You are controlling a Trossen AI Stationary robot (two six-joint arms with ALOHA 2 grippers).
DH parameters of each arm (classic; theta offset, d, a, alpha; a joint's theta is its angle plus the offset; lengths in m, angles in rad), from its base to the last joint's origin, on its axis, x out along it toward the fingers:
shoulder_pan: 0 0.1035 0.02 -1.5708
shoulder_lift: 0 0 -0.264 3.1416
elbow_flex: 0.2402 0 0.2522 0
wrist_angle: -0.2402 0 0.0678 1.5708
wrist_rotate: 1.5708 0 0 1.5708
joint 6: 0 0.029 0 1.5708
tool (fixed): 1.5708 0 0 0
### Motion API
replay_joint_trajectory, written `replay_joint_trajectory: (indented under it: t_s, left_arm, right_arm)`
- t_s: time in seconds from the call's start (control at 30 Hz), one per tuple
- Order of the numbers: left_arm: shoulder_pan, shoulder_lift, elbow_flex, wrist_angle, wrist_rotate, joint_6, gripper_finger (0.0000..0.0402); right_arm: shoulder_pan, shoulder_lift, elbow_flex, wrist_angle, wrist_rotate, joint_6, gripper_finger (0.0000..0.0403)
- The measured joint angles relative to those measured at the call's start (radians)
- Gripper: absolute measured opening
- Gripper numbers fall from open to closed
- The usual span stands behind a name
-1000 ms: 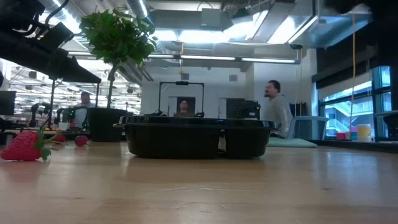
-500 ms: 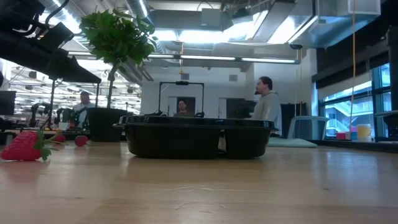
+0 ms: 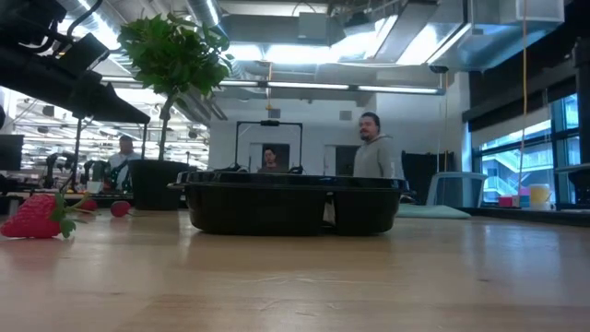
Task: Pick and placing Produce into tupperware
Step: Put the bottom blueberry into the left section of the black bin
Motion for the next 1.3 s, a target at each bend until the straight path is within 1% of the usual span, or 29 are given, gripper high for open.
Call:
replay_joint_trajectory:
  t_s: [0.3,0.43,0.6,0.8,0.97,1.1,1.3]
  left_arm:
    - [0.000,0.000,0.000,0.000,0.000,0.000,0.0120]
    - [0.000,0.000,0.000,0.000,0.000,0.000,0.0120]
    - [0.000,0.000,0.000,0.000,0.000,0.000,0.0120]
    - [0.000,0.000,0.000,0.000,0.000,0.000,0.0120]
    - [0.000,0.000,0.000,0.000,0.000,0.000,0.0120]
    - [0.000,0.000,0.000,0.000,0.000,0.000,0.0120]
    - [0.000,0.000,0.000,0.000,0.000,0.000,0.0120]
  right_arm:
    - [0.000,0.000,-0.065,0.017,-0.002,-0.023,0.0145]
    - [0.000,0.000,-0.095,0.041,-0.077,-0.024,0.0145]
    - [0.000,0.000,-0.125,0.088,-0.079,-0.025,0.0145]
    - [0.000,-0.008,-0.189,0.210,-0.075,-0.023,0.0145]
    - [0.000,-0.008,-0.199,0.216,-0.075,-0.019,0.0145]
    - [-0.001,-0.006,-0.199,0.217,-0.075,-0.020,0.0132]
    - [-0.001,-0.005,-0.199,0.218,-0.073,-0.022,0.0093]
